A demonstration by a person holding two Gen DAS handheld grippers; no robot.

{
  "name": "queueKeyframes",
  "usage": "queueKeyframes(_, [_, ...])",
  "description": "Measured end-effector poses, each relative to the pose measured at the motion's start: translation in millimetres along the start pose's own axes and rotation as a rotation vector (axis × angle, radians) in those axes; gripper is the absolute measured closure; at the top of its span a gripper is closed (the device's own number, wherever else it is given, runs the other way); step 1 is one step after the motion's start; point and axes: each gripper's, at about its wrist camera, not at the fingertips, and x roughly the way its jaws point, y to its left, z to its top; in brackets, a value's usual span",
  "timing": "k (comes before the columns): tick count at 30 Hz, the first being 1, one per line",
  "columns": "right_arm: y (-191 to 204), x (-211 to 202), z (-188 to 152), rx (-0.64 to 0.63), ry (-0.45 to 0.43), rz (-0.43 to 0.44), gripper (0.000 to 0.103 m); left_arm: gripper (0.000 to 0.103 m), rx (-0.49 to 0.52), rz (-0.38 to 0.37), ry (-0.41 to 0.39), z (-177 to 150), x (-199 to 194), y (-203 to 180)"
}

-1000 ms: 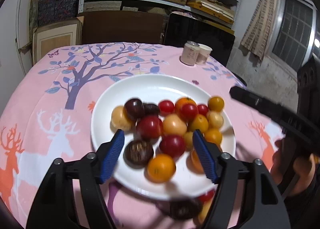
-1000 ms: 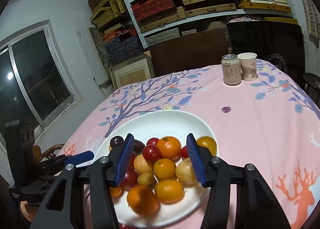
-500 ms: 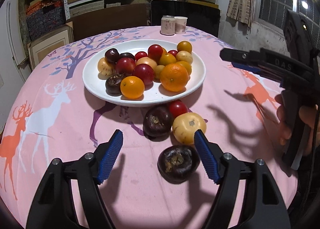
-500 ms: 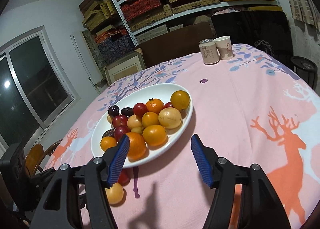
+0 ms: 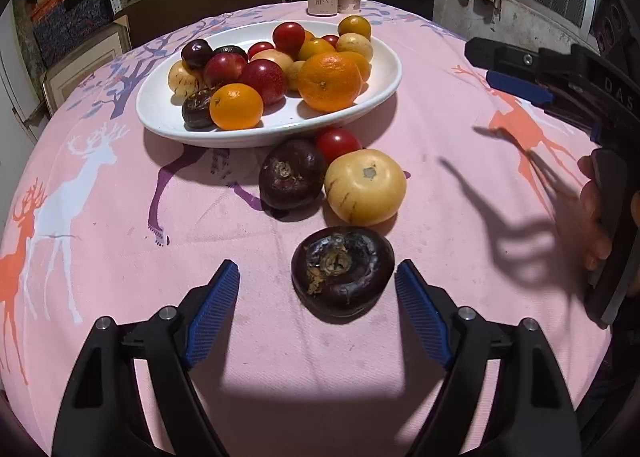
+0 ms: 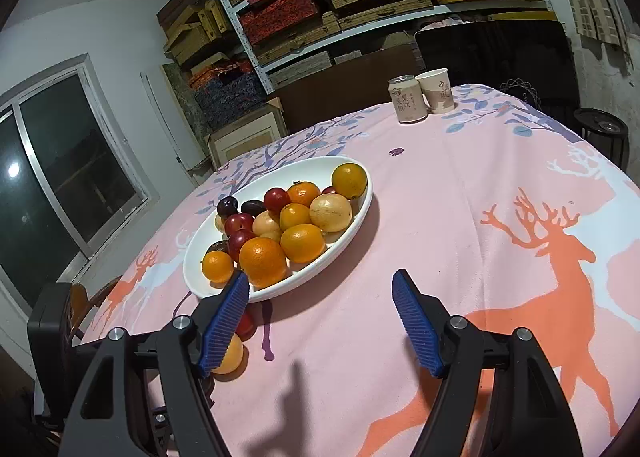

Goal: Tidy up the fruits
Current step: 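Grasp a mangosteen with the left tool while the right tool grasps a pale pear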

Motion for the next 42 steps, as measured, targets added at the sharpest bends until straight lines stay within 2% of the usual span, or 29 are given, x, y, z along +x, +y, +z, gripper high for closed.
queueKeyframes(1, [-0.2,0.6,-0.2,0.001,0.003,0.000,0.028,0.028,0.001,0.003,-0.003,-0.2,-0.2,-0.4])
queueKeyframes(4, [-2.3,2.3,-0.5,0.012,0.012,0.003,0.028,0.057,0.007,-0.007,-0.026,-0.9,-4.6,-2.5])
queueKeyframes(10, [-3.4,3.0,-1.2,0.016,0.018,0.008,0.028,0.057,-0.047,-0.040,-0.043,-1.4,-6.9,4.9])
queueKeyframes(21, [15.5,8.2,-4.2,-0.075,0.053,0.037,0.028,0.057,-0.150,-0.030,-0.086,-3.2,-14.3,22.7])
queueKeyframes(24, [35.1,13.9,-7.7,-0.155,0.099,0.072,0.028,0.057,-0.189,-0.033,-0.112,-4.3,-18.9,30.8])
queueKeyframes(27, [60.5,24.9,-14.5,-0.264,0.168,0.064,0.028,0.057,-0.233,-0.036,-0.132,-5.3,-21.9,39.5])
queueKeyframes(32, [89.7,48.7,-27.3,-0.355,0.300,0.058,0.028,0.057,-0.282,-0.056,-0.130,-6.3,-21.3,49.7])
queueKeyframes(34, [95.4,54.1,-29.9,-0.361,0.321,0.049,0.029,0.057,-0.283,-0.053,-0.147,-7.0,-24.1,49.3])
queueKeyframes(35, [97.1,56.5,-31.1,-0.360,0.329,0.047,0.030,0.057,-0.283,-0.052,-0.151,-7.2,-24.8,49.1])
queueKeyframes(40, [105.1,69.2,-39.0,-0.364,0.397,0.063,0.050,0.057,-0.291,-0.074,-0.140,-7.2,-22.0,52.0])
queueKeyframes(42, [106.4,71.6,-39.7,-0.360,0.400,0.060,0.053,0.057,-0.287,-0.074,-0.145,-7.6,-23.0,51.6])
